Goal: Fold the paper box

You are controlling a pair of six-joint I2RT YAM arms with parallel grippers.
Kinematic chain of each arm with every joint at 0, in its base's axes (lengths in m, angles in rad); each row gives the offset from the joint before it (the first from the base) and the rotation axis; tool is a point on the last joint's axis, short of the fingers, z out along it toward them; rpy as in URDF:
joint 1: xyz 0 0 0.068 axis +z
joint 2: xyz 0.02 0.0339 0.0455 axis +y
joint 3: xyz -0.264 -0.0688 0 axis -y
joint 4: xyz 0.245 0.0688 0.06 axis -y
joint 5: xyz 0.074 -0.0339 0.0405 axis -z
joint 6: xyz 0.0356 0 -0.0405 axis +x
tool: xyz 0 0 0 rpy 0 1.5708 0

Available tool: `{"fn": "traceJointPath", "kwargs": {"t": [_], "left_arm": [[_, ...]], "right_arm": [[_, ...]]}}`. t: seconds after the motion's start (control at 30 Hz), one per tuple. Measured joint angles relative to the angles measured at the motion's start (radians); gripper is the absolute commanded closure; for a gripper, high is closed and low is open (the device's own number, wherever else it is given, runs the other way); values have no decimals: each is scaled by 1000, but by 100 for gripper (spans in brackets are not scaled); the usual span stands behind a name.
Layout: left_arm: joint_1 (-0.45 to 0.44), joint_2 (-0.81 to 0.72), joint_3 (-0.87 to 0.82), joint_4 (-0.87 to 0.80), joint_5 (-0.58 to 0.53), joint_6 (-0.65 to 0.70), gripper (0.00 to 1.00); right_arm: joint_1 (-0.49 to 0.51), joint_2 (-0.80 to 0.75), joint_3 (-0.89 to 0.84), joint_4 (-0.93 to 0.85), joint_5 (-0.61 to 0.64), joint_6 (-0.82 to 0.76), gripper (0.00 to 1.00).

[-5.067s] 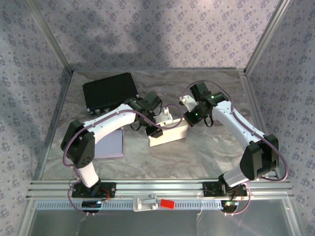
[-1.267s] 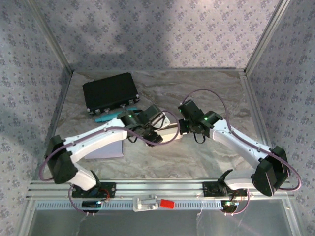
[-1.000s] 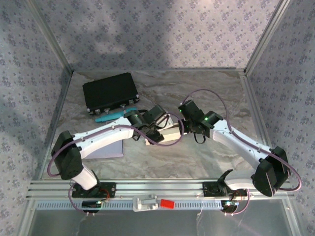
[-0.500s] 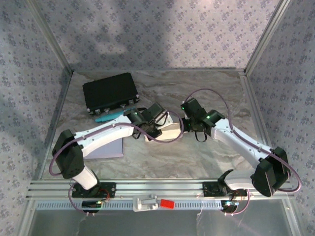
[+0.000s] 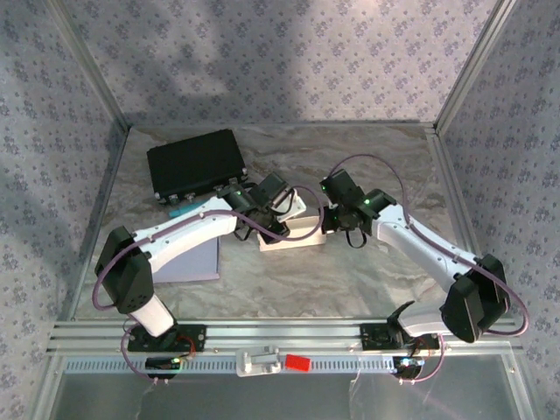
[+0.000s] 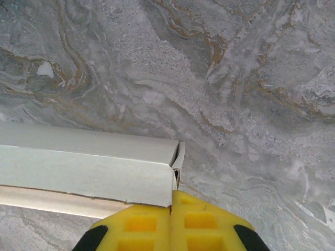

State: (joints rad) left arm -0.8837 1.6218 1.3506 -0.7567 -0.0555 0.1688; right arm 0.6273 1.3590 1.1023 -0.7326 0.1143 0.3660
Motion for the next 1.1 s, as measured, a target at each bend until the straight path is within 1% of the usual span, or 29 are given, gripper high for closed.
{"fn": "traceJointPath", "kwargs": {"t": [0.07, 0.1, 0.23, 0.4, 0.43, 0.47, 0.53, 0.6, 0.7, 0.9, 1.1], "left_arm": [[13, 0, 0, -3, 7, -25, 35], [21, -2, 0, -3, 12, -43, 34], [43, -29, -6, -2, 31, -98, 32], [67, -126, -43, -2, 65, -165, 32], [77, -146, -52, -3, 71, -178, 32], [92, -167, -61, -6, 79, -193, 35], [145, -204, -75, -19, 106, -230, 41], [216, -226, -82, -45, 140, -272, 47], [296, -229, -84, -86, 192, -315, 49], [301, -223, -84, -138, 267, -336, 50], [283, -152, -60, -168, 268, -327, 56]], "right_arm": [[6, 1, 0, 0, 10, 0, 100], [8, 2, 0, 1, 15, 0, 100], [15, 5, 0, 5, 31, 0, 100], [17, 10, 0, 11, 39, 0, 100], [17, 10, 0, 13, 40, 0, 100], [17, 10, 0, 15, 40, 0, 100], [17, 10, 0, 15, 40, 0, 100], [17, 11, 0, 16, 40, 0, 100], [17, 13, 0, 19, 40, 0, 100], [17, 17, 0, 27, 41, 0, 100], [17, 18, 0, 27, 41, 0, 100]]}}
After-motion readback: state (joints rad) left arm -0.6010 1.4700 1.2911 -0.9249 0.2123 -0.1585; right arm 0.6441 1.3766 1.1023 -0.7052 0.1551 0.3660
